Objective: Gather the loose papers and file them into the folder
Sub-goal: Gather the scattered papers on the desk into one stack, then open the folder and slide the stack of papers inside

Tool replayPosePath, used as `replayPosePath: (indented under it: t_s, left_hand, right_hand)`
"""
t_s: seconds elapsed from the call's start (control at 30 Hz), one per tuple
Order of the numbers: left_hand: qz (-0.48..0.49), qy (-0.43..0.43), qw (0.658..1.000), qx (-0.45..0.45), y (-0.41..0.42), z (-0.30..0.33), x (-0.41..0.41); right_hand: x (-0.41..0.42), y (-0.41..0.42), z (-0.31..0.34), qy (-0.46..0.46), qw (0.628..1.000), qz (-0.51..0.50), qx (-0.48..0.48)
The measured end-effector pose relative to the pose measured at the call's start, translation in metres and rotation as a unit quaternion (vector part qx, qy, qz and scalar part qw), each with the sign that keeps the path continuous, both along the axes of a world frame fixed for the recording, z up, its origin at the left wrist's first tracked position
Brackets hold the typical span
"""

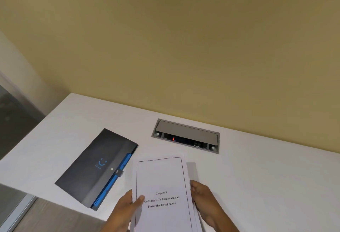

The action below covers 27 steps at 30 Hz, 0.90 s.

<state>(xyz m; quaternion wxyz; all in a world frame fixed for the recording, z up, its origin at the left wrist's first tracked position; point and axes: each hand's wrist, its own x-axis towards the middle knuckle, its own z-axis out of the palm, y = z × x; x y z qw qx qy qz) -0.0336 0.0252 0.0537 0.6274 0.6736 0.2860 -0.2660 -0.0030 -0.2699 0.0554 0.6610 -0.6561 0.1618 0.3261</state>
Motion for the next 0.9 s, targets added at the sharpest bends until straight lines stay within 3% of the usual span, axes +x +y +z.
replayPosePath:
  t_s: [0.17, 0.33, 0.5, 0.6, 0.77, 0.9]
  left_hand:
    - [-0.004, 0.002, 1.000, -0.002, -0.014, 0.001, 0.008]
    - [-0.024, -0.028, 0.998, 0.051, -0.032, 0.011, 0.018]
    - [-0.008, -0.078, 0.994, 0.082, -0.065, 0.028, 0.035]
    - [-0.011, -0.125, 0.990, 0.059, -0.080, 0.032, 0.043]
    - [-0.003, -0.176, 0.984, -0.003, -0.088, 0.027, 0.040]
    - [-0.033, -0.154, 0.987, 0.015, -0.085, 0.000, 0.026]
  right_hand:
    - [-0.002, -0.008, 0.018, 0.034, 0.999, 0.002, -0.003]
    - [0.003, -0.014, 0.019, 0.069, 0.994, -0.083, -0.004]
    - [0.006, 0.005, 0.028, -0.068, 0.981, -0.123, -0.136]
    - [0.007, 0.014, 0.033, -0.126, 0.962, -0.185, -0.154]
    - [-0.008, 0.018, 0.034, -0.150, 0.949, -0.251, -0.121]
    - [-0.028, 0.013, 0.011, -0.133, 0.952, -0.236, -0.143]
